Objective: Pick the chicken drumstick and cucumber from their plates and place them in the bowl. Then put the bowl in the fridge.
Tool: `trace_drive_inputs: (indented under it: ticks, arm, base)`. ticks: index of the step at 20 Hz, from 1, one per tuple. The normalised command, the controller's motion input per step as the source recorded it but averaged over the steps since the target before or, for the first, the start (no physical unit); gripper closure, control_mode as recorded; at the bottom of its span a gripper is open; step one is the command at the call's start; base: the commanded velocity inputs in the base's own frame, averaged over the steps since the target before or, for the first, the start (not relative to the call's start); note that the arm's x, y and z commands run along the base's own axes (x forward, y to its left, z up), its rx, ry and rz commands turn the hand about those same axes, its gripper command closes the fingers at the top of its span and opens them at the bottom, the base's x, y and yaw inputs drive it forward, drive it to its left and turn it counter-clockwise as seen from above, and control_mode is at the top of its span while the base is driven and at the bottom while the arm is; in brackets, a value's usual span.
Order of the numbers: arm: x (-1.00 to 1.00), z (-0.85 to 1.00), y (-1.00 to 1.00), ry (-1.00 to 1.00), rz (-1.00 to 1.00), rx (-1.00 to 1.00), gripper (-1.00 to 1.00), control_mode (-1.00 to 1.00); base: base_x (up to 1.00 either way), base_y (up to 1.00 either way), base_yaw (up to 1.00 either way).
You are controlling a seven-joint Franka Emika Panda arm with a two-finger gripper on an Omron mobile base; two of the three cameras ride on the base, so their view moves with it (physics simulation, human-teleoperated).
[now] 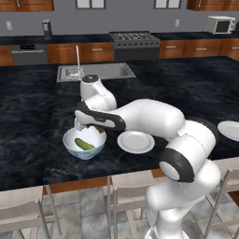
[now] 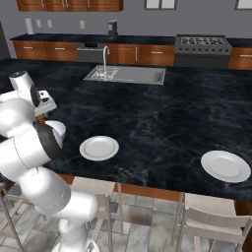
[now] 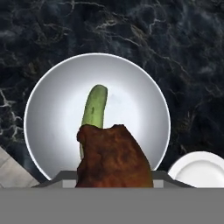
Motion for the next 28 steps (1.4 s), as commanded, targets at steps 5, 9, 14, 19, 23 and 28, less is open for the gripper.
trace_drive_inputs:
  ticks: [5, 9, 14, 19, 23, 28]
  arm:
    - [0.18, -0.22, 0.05, 0.00, -0.09, 0.02, 1.00, -1.00]
    - [0.19, -0.24, 0.00, 0.00, -0.08, 0.01, 1.00, -1.00]
    - [0.21, -0.21, 0.01, 0.00, -0.06, 0.00, 1.00, -1.00]
    - [0.25, -0.22, 0.08, 0.00, -0.06, 0.01, 1.00, -1.00]
    - [0.21, -0.21, 0.10, 0.00, -0.08, 0.02, 1.00, -1.00]
    - [0.17, -0.24, 0.14, 0.00, -0.11, 0.04, 1.00, -1.00]
  base:
    - [0.00, 0.00, 0.00]
    - [0.00, 0.00, 0.00]
    - [0.00, 0.00, 0.00]
    - [0.00, 0.00, 0.00]
    - [0.00, 0.00, 0.00]
    - [0.00, 0.00, 0.00]
